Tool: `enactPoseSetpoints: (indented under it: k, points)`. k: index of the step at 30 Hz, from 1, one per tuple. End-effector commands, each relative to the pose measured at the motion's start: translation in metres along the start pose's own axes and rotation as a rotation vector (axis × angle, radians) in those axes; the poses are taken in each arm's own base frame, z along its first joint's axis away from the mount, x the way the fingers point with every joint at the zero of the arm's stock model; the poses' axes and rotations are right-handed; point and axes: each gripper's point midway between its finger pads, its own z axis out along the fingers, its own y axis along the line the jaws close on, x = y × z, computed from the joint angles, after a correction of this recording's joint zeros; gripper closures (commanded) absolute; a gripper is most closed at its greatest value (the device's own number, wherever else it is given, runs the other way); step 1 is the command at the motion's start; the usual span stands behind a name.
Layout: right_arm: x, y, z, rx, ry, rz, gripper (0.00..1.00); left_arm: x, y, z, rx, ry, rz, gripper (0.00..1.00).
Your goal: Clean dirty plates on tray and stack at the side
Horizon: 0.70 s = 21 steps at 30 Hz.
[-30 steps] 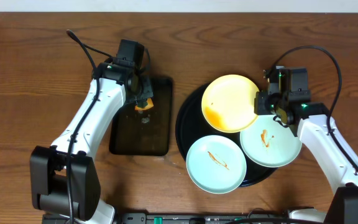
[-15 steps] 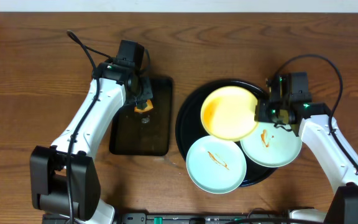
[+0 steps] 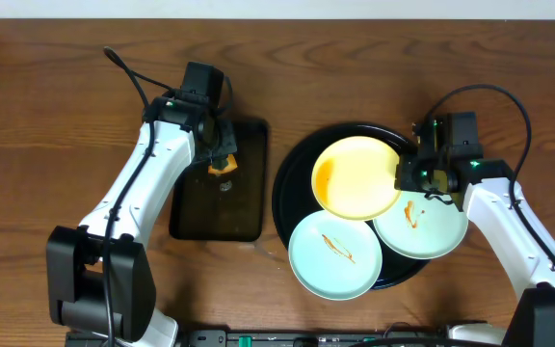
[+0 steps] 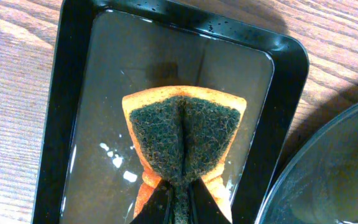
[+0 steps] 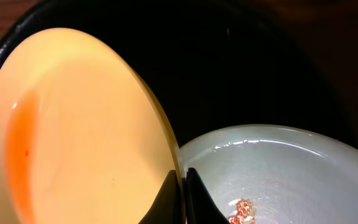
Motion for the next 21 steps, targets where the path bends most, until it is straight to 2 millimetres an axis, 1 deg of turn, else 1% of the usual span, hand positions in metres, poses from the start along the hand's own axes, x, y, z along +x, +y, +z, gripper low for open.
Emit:
enactPoseSetpoints:
  k: [1, 4, 7, 10, 15, 17, 19, 21]
  points:
    - [-0.017, -0.01, -0.004, 0.066, -0.077, 0.061, 0.99, -0.001, 0.003, 0.0, -0.013, -0.003, 0.009, 0.92]
    - [-0.032, -0.009, -0.006, 0.057, -0.138, 0.119, 0.99, -0.001, 0.004, 0.0, -0.014, -0.002, 0.009, 0.93]
    - [-0.036, -0.001, -0.006, 0.012, -0.151, 0.119, 0.99, -0.001, 0.003, 0.0, -0.014, -0.002, 0.009, 0.93]
    - [-0.027, 0.005, -0.005, -0.019, -0.108, 0.115, 0.99, -0.001, 0.003, 0.0, -0.014, -0.003, 0.009, 0.93]
    - [0.001, -0.002, -0.003, 0.017, 0.004, 0.119, 0.99, -0.001, 0.003, 0.0, -0.014, -0.002, 0.009, 0.93]
    - [0.004, -0.007, -0.004, 0.044, 0.013, 0.099, 0.99, -0.001, 0.003, 0.0, -0.014, -0.003, 0.009, 0.92]
    - [-0.002, -0.012, -0.004, 0.073, -0.012, 0.052, 0.99, -0.001, 0.003, 0.0, -0.013, -0.003, 0.009, 0.92]
    - [-0.021, -0.01, -0.005, 0.071, -0.088, -0.035, 0.99, -0.001, 0.003, 0.0, -0.014, -0.003, 0.009, 0.92]
